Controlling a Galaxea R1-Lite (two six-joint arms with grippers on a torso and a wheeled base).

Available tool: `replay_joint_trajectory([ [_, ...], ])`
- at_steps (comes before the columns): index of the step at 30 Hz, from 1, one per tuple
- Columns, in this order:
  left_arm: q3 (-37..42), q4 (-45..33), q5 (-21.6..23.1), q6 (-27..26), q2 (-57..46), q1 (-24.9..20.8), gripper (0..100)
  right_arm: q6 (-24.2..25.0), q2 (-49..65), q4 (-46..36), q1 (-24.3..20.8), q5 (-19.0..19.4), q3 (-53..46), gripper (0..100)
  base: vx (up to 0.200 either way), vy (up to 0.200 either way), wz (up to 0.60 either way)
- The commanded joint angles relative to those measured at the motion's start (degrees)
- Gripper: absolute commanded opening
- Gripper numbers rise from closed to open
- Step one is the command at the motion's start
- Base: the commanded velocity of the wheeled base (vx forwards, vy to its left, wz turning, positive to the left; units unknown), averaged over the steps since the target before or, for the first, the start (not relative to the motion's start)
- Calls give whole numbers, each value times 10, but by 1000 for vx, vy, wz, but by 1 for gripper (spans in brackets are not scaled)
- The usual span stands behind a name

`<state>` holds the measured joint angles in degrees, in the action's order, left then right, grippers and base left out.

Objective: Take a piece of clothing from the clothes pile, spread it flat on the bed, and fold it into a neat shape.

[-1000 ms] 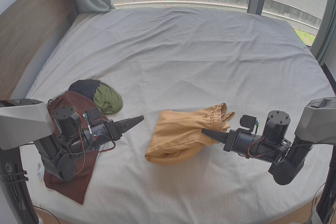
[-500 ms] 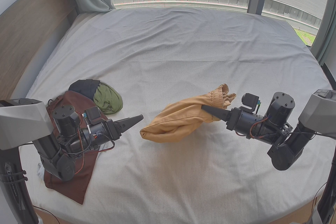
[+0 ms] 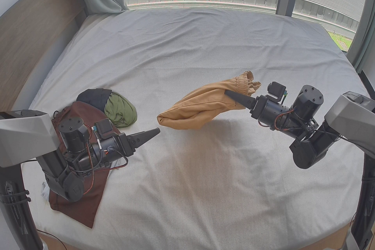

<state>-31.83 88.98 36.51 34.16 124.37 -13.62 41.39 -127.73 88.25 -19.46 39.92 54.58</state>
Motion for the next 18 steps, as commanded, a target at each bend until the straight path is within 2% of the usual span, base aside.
replay_joint_trajectory([
  [1, 1, 1, 8, 0, 1, 1, 100, 12, -84, 0, 6, 2, 85, 0, 0, 0, 0],
  [6, 1, 1, 13, 0, 0, 3, 100, 12, -133, 0, 7, 2, 111, 0, 0, 0, 0],
  [18, 1, 1, 14, 0, 1, 3, 100, 12, -147, 0, 16, 1, 142, 0, 0, 0, 0],
])
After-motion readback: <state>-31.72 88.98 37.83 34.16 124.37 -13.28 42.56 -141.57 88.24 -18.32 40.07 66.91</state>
